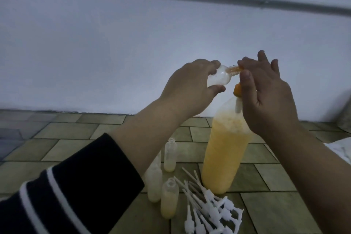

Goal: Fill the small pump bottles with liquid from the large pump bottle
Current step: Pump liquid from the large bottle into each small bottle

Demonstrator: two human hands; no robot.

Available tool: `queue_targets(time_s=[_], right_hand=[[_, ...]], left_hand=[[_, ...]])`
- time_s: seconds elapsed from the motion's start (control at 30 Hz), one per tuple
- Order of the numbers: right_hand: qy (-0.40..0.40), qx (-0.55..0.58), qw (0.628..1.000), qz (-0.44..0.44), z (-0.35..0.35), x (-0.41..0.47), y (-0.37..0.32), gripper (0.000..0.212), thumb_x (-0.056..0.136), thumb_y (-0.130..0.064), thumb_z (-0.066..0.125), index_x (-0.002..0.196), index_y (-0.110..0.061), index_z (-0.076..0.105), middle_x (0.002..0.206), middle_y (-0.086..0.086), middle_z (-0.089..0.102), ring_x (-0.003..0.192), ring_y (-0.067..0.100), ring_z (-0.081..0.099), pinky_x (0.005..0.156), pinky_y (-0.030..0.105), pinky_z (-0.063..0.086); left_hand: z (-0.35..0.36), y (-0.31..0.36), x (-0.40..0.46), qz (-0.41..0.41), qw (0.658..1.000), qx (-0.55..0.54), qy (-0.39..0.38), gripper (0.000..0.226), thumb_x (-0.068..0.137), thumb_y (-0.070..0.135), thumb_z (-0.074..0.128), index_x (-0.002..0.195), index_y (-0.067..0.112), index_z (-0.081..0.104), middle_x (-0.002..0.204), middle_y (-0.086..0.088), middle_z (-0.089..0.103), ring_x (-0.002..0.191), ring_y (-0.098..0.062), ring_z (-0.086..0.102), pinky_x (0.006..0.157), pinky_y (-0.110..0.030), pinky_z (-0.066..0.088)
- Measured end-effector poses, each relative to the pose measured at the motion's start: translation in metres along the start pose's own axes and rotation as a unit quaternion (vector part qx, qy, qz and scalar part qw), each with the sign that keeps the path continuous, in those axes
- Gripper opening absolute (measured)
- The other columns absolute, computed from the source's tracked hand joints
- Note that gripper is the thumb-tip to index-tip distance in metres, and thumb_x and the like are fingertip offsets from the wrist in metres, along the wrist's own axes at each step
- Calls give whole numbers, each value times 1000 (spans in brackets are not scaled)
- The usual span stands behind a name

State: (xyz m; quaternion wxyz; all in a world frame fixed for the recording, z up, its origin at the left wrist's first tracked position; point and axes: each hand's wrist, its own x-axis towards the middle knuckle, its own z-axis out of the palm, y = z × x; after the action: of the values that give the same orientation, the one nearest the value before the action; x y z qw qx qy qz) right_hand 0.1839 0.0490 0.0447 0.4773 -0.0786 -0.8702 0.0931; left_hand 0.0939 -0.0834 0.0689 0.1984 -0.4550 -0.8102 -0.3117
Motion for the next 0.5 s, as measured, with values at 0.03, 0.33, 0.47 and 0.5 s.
queue_targets(time_s=[0.03,0.33,0.47,0.5], right_hand=[[1,3,1000,-1,-2,2,0,67,94,-52,12,131,-12,51,140,4,48,143,15,19,116,25,7],[54,35,998,28,17,-12,0,54,98,-39,20,122,-8,57,129,7,57,140,19,28,117,27,11],[31,42,999,15,10,-7,-1,56,98,-40,18,119,-8,59,126,6,59,140,18,29,116,25,9],[26,48,998,11,6,-4,-1,55,99,-40,18,118,-9,60,126,5,60,139,16,29,115,22,9]], left_hand=[[-1,1,1,3,1000,1,2,44,86,41,61,126,25,51,122,10,57,95,-8,49,76,-21,33],[8,0,-7,-1,1000,-5,-18,45,87,38,62,128,23,51,123,7,57,100,-13,55,78,-21,36],[4,-2,-7,-1,1000,-4,-21,40,86,38,62,122,23,53,121,7,58,95,-12,53,75,-22,34],[1,-1,-6,2,1000,-4,-16,40,86,39,62,123,23,52,122,7,57,97,-12,53,75,-23,34]])
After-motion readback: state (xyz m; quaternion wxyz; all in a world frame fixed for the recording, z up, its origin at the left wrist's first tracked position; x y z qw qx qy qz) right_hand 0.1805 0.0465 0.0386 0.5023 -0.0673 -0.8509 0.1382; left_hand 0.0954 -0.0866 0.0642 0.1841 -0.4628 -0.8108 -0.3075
